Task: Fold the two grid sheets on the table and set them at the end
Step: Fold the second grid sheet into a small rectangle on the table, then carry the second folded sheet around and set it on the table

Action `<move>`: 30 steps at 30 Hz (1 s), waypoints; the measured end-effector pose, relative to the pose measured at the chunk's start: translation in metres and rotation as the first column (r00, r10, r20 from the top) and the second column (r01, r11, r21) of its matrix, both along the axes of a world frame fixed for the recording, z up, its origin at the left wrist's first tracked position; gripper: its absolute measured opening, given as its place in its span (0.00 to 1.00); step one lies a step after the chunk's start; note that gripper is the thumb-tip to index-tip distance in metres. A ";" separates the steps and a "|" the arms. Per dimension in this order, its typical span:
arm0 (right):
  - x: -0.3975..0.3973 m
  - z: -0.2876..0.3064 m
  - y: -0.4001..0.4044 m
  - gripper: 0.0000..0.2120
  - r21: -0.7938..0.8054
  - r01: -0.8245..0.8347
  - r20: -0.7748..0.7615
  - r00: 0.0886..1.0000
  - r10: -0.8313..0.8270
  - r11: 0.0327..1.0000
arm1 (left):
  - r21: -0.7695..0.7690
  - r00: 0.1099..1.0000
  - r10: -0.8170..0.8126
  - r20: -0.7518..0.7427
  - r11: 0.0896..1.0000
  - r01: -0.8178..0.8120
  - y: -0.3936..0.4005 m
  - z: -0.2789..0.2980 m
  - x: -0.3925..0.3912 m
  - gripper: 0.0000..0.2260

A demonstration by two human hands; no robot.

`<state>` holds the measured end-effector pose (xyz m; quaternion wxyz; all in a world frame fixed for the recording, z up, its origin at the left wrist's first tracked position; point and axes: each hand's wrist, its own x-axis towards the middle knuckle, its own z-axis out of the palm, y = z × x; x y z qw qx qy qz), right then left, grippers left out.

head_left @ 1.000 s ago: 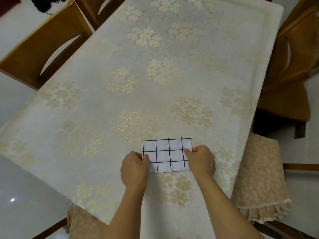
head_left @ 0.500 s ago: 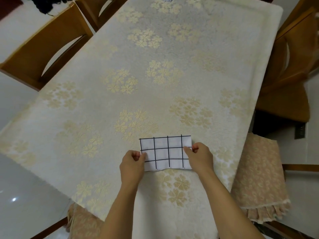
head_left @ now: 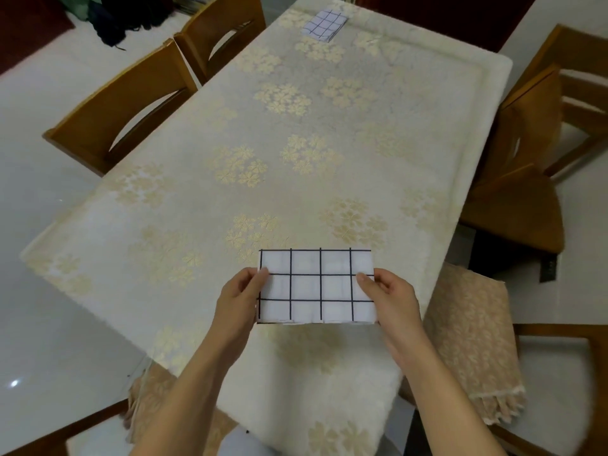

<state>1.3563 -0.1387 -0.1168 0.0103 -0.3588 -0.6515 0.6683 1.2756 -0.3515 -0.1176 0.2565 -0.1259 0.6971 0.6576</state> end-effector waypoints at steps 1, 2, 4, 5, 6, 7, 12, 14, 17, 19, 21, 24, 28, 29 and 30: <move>0.004 0.002 -0.001 0.10 0.036 0.002 -0.019 1.000 -0.001 0.999 | -0.030 0.999 -0.007 -0.040 1.000 0.006 0.001 0.002 0.003 0.14; 0.006 0.004 -0.002 0.15 0.081 0.004 -0.037 0.999 -0.001 0.997 | -0.068 0.996 -0.021 -0.087 0.998 0.016 0.003 0.004 0.006 0.15; 0.012 0.006 -0.006 0.20 0.182 0.011 -0.049 0.999 -0.002 0.983 | -0.142 0.983 -0.053 -0.174 0.990 0.029 0.007 0.006 0.014 0.16; 0.013 0.007 -0.009 0.20 0.230 0.008 -0.053 0.999 0.004 0.973 | -0.179 0.974 -0.073 -0.215 0.983 0.035 0.008 0.006 0.017 0.16; 0.015 0.006 -0.010 0.19 0.275 0.000 -0.052 0.999 0.015 0.962 | -0.217 0.962 -0.099 -0.255 0.975 0.042 0.010 0.007 0.021 0.15; 0.018 0.005 -0.011 0.19 0.315 -0.003 -0.054 0.998 0.021 0.949 | -0.252 0.948 -0.128 -0.292 0.966 0.053 0.011 0.007 0.024 0.14; 0.031 -0.006 -0.006 0.18 0.413 0.029 -0.087 0.996 0.008 0.910 | -0.309 0.915 -0.198 -0.351 0.947 0.086 0.013 0.002 0.034 0.13; 0.036 -0.006 -0.004 0.18 0.410 0.029 -0.110 0.994 0.018 0.911 | -0.309 0.914 -0.190 -0.360 0.948 0.075 0.013 0.000 0.039 0.14; 0.045 -0.006 -0.001 0.17 0.435 0.034 -0.127 0.992 0.024 0.900 | -0.319 0.908 -0.186 -0.376 0.946 0.062 0.014 0.002 0.049 0.14; 0.050 -0.004 0.002 0.17 0.450 0.022 -0.135 0.990 0.044 0.893 | -0.322 0.910 -0.160 -0.383 0.946 0.031 0.016 0.004 0.058 0.14; 0.052 -0.002 0.005 0.17 0.470 -0.008 -0.138 0.987 0.082 0.883 | -0.321 0.915 -0.117 -0.387 0.947 -0.014 0.017 0.007 0.069 0.14; 0.053 0.006 0.009 0.17 0.483 -0.068 -0.149 0.976 0.159 0.873 | -0.318 0.915 -0.042 -0.400 0.943 -0.096 0.018 0.012 0.089 0.14; 0.060 0.017 0.014 0.17 0.482 -0.194 -0.143 0.945 0.295 0.855 | -0.318 0.900 0.106 -0.423 0.913 -0.257 0.019 0.020 0.124 0.14; 0.062 0.020 0.014 0.16 0.486 -0.216 -0.144 0.936 0.321 0.847 | -0.323 0.893 0.133 -0.430 0.901 -0.290 0.020 0.022 0.133 0.14; 0.063 0.021 0.014 0.16 0.486 -0.238 -0.149 0.925 0.348 0.841 | -0.328 0.884 0.165 -0.438 0.886 -0.328 0.020 0.025 0.143 0.13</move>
